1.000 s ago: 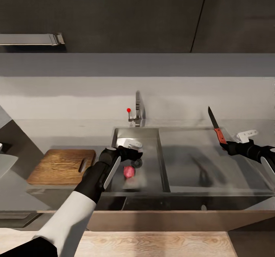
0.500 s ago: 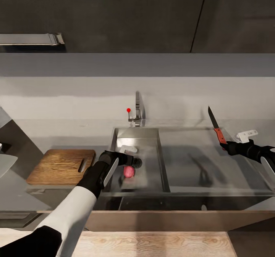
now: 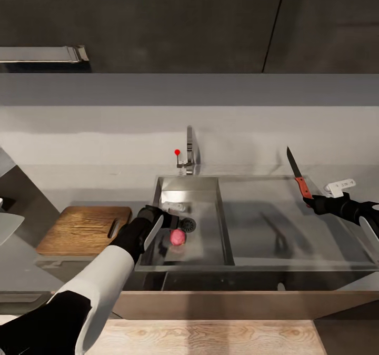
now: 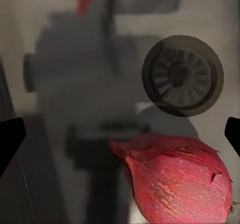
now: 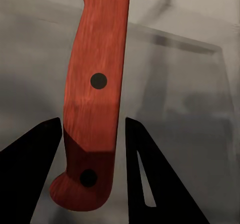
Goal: In the kitchen, take the Vidalia onion out of the sink, dice it on the chopping board with the paring knife, put the diced onion into the bowl on the countertop, then place both the paring knife and the chopping board into the sink.
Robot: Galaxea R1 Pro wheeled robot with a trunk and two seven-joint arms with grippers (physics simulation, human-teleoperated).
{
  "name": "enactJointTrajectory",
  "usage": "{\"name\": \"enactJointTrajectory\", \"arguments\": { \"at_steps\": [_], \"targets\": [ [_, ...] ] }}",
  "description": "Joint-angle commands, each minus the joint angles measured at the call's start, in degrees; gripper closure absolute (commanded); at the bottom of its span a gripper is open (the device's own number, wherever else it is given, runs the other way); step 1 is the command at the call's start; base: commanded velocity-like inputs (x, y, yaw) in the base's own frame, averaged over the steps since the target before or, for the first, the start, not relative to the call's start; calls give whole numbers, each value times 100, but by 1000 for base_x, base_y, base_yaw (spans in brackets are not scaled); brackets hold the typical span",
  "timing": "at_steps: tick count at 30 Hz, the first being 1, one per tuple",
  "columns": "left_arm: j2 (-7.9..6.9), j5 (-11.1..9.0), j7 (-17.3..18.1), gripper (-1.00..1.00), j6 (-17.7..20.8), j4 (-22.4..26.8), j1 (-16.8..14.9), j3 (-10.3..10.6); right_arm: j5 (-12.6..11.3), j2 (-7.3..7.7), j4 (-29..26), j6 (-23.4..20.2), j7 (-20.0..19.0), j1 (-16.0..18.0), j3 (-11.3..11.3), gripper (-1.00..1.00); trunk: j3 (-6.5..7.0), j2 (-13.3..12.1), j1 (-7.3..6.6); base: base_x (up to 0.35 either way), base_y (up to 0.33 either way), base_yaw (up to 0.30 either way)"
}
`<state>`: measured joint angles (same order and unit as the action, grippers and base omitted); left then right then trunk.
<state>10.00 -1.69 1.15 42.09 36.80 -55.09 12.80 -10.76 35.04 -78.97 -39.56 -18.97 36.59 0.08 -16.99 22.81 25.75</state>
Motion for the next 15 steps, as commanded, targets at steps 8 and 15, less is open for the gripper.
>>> {"name": "enactJointTrajectory", "arguments": {
  "at_steps": [8, 15],
  "targets": [
    [0, -7, 21, -100, 19, -11, -19, 11, -31, 3, -4, -34, -1, 6, 0, 100, -29, 12, 3, 0, 0, 0],
    [0, -7, 60, -100, -268, 57, -19, 17, -31, 3, -4, -33, -1, 6, 0, 100, -32, 12, 3, 0, 0, 0]
  ]
}}
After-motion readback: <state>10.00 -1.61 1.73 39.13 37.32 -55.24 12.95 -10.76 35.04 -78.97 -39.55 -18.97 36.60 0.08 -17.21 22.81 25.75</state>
